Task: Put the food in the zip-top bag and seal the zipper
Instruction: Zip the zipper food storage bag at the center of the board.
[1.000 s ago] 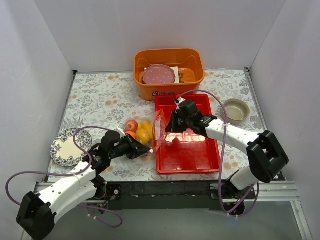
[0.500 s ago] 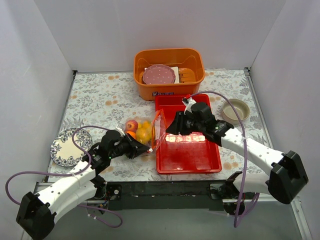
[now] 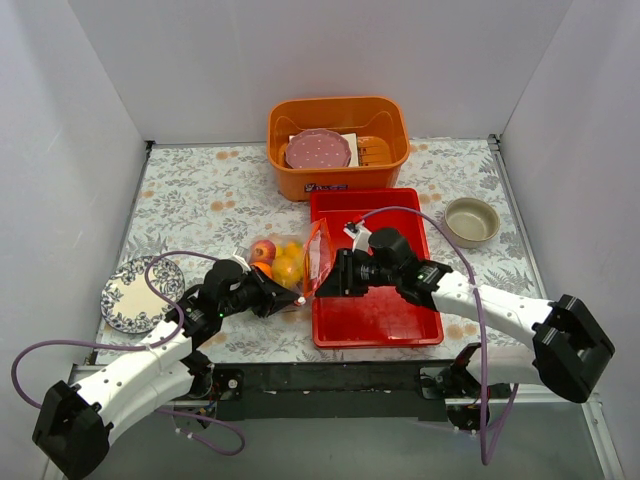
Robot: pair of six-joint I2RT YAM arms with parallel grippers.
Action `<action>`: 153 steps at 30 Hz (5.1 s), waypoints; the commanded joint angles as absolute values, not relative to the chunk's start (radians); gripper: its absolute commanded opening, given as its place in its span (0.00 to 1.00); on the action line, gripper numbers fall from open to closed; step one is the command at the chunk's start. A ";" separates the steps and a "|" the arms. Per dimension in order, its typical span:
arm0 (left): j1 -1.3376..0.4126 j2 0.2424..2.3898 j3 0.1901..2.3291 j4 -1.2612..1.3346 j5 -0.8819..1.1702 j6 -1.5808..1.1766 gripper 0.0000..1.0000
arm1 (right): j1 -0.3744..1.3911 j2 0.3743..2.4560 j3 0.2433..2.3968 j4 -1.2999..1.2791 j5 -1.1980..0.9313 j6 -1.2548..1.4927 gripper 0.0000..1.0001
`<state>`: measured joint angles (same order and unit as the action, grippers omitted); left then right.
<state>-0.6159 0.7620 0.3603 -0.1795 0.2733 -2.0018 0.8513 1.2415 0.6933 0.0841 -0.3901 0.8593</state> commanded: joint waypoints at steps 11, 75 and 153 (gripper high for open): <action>-0.618 0.747 0.406 -0.181 0.259 -2.037 0.00 | 0.945 1.131 0.899 -0.234 0.135 0.643 0.47; -0.618 0.678 0.364 -0.206 0.156 -2.062 0.00 | 0.894 1.480 0.775 0.402 -0.528 1.091 0.42; -0.618 0.611 0.331 -0.241 0.132 -2.105 0.02 | 0.884 1.526 0.736 0.502 -0.555 1.120 0.05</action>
